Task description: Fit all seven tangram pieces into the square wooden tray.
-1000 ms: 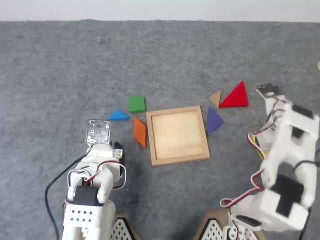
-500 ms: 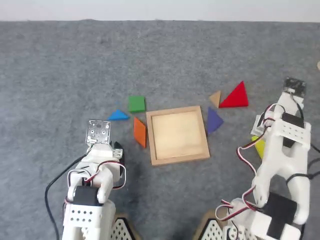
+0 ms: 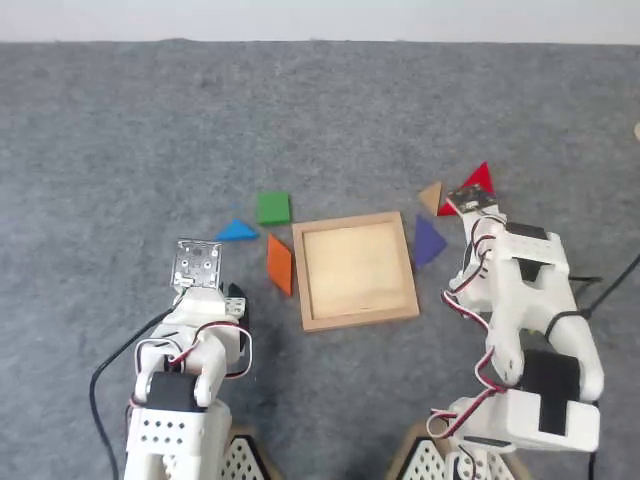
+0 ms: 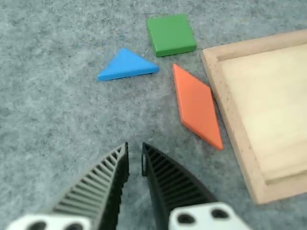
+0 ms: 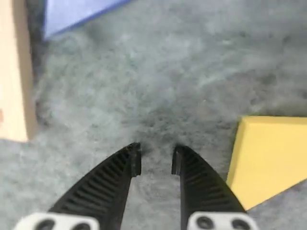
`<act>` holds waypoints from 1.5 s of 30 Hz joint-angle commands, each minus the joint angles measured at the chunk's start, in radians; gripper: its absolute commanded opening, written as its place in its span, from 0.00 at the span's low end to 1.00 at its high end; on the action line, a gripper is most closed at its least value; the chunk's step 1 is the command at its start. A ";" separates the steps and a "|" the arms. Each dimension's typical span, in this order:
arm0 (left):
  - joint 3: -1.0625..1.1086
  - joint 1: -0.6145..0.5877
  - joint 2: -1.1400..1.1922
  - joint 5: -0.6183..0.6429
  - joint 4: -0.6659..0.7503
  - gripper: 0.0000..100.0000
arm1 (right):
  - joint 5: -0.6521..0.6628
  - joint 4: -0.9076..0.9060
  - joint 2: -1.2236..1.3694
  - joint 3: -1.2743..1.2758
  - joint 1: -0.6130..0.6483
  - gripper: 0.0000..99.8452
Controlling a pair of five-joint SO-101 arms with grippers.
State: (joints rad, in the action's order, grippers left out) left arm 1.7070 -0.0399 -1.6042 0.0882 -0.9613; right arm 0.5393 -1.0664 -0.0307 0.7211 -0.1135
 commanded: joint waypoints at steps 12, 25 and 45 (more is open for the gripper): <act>-0.018 -0.008 -0.014 0.006 -0.003 0.05 | 0.115 -0.088 0.010 0.138 0.002 0.11; -0.018 -0.008 -0.014 0.006 -0.003 0.05 | -0.463 -0.004 -0.518 0.031 -0.160 0.12; -0.018 -0.008 -0.014 0.006 -0.003 0.05 | -0.566 0.114 -0.019 -0.238 -0.205 0.25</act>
State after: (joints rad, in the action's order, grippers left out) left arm 1.7070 -0.0399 -1.6042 0.0882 -0.9613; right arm -0.0269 -0.9314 -0.1028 0.5692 -0.3069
